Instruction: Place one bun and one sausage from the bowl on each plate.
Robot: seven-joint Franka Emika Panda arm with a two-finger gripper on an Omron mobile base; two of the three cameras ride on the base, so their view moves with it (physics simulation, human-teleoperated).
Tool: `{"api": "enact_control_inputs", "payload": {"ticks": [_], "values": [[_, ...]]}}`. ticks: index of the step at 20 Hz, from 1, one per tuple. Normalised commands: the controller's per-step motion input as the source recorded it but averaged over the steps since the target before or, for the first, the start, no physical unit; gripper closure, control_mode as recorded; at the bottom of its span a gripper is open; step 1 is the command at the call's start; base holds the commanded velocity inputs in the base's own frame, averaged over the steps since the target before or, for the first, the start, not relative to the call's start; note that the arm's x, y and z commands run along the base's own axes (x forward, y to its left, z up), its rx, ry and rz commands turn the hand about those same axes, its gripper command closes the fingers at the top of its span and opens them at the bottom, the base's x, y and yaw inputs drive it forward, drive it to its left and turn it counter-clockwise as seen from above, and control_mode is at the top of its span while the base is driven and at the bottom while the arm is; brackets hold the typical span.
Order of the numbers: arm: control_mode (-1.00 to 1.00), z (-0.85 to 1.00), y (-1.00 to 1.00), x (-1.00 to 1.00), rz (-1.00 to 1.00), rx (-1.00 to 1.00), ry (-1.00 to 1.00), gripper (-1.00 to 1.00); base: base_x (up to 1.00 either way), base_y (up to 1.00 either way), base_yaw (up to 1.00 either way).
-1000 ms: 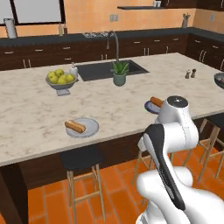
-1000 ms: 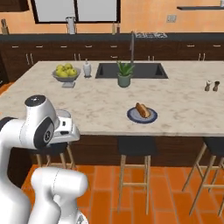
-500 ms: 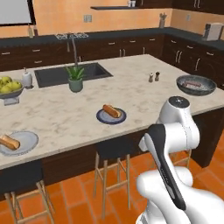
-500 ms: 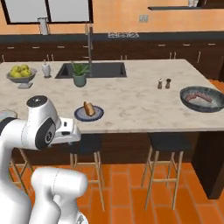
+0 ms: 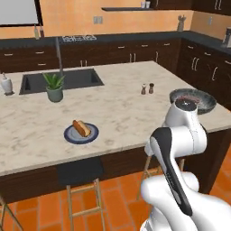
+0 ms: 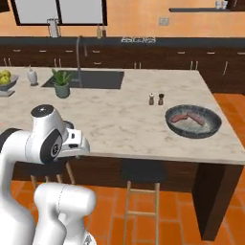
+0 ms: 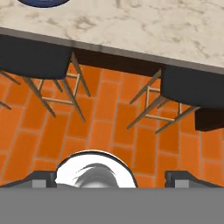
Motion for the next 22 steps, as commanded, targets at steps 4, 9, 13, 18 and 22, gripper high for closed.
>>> {"api": "enact_control_inputs", "payload": {"ticks": [4,9,13,18,22], "values": [[1.00,0.00,0.00,0.00,0.00,0.00,0.00,-1.00,0.19,-1.00,0.11],[1.00,0.00,0.00,0.00,0.00,0.00,0.00,-1.00,0.52,-1.00,0.19],[1.00,0.00,0.00,0.00,0.00,0.00,0.00,-1.00,0.63,-1.00,0.24],[1.00,0.00,0.00,0.00,0.00,0.00,0.00,-1.00,0.39,-0.98,0.12],[1.00,0.00,0.00,0.00,0.00,0.00,0.00,-1.00,0.39,-0.59,-0.08]]}}
